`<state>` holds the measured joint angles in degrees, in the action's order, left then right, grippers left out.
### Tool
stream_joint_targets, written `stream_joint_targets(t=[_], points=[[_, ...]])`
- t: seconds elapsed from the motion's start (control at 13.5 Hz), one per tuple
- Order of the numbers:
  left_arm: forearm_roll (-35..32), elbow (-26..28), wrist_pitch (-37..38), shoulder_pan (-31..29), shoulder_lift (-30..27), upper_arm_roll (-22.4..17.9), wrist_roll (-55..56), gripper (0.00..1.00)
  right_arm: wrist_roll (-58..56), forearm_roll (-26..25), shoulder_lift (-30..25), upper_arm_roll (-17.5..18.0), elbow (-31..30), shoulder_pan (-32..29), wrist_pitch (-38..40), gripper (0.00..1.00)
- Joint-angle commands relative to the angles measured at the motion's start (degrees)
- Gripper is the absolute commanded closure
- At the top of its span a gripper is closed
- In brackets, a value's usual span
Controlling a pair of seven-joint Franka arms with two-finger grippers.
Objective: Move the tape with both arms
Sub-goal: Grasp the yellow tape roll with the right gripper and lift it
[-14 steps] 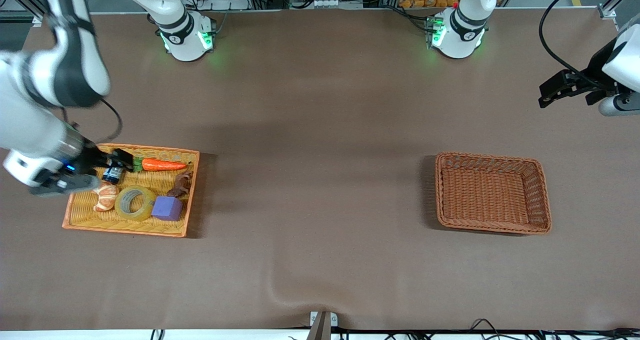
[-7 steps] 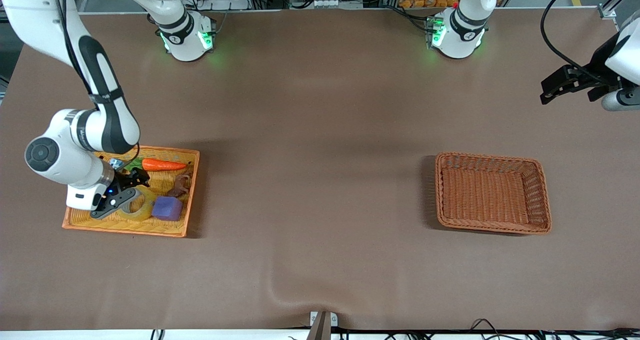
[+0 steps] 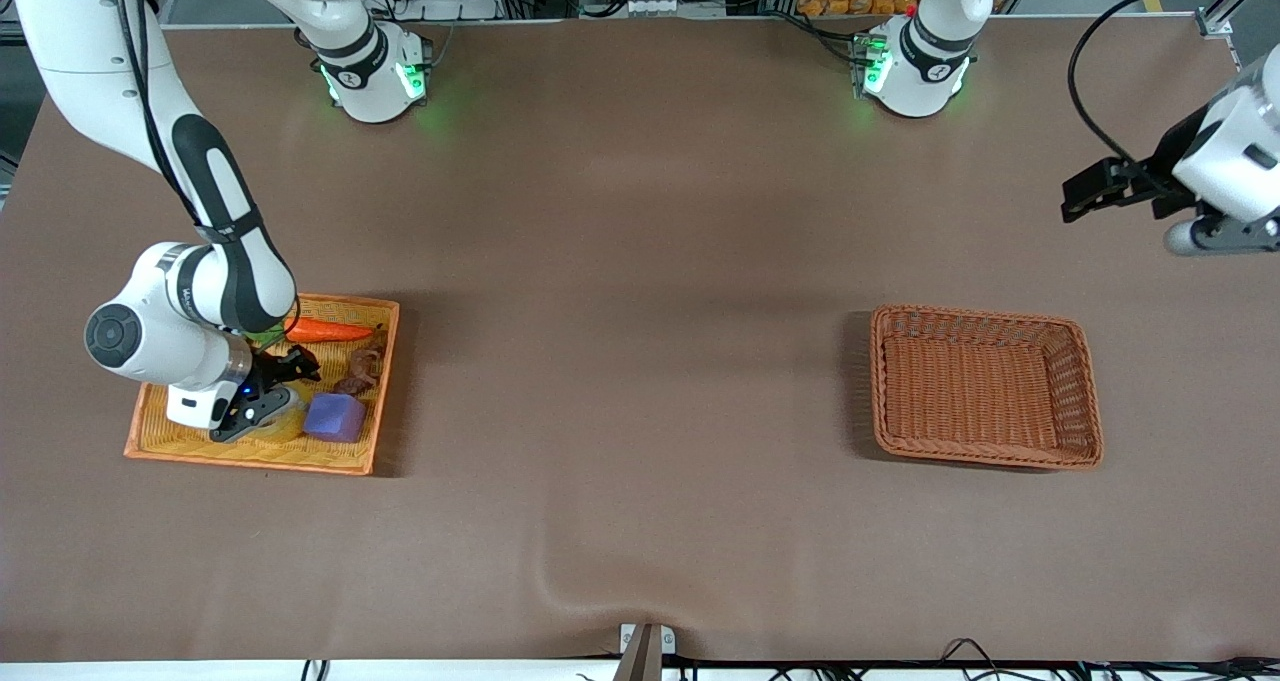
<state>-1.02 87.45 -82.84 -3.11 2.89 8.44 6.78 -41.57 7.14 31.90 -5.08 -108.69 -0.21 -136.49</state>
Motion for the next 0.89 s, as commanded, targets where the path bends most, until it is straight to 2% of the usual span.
stream_joint_targets(t=[0.0, 0.07, 0.3, 0.37, 0.59, 0.81], points=[[1.3, -1.1, 1.0, -0.5, 0.9, 0.2, -0.5, 0.0, -1.1, 0.9, 0.0, 0.2, 3.1, 0.2, 2.4, 1.0], [1.4, -0.8, 1.0, -0.8, 0.9, 0.2, -0.4, 0.0, -1.3, 0.3, -0.3, 0.2, 3.9, 0.3, 3.9, 1.0], [1.3, -0.6, 1.1, -0.2, 1.1, 0.2, -0.4, 0.0, -4.0, -6.9, -1.1, 0.1, 10.2, 0.0, 10.8, 1.0], [1.3, -0.7, 1.0, -0.1, 1.8, 0.2, -0.4, 0.0, -3.9, -7.0, -1.3, 0.2, 12.8, -0.1, 14.9, 1.0], [1.5, -1.1, -0.6, 0.5, 3.7, 0.7, -0.3, 0.0, -3.1, -6.1, -5.6, 0.4, 23.3, 1.0, 34.3, 1.0], [1.5, -1.1, -5.1, 3.8, 5.9, 0.6, 0.1, 0.0, 6.8, -1.7, -7.2, 0.5, 28.5, 7.4, 38.9, 1.0]])
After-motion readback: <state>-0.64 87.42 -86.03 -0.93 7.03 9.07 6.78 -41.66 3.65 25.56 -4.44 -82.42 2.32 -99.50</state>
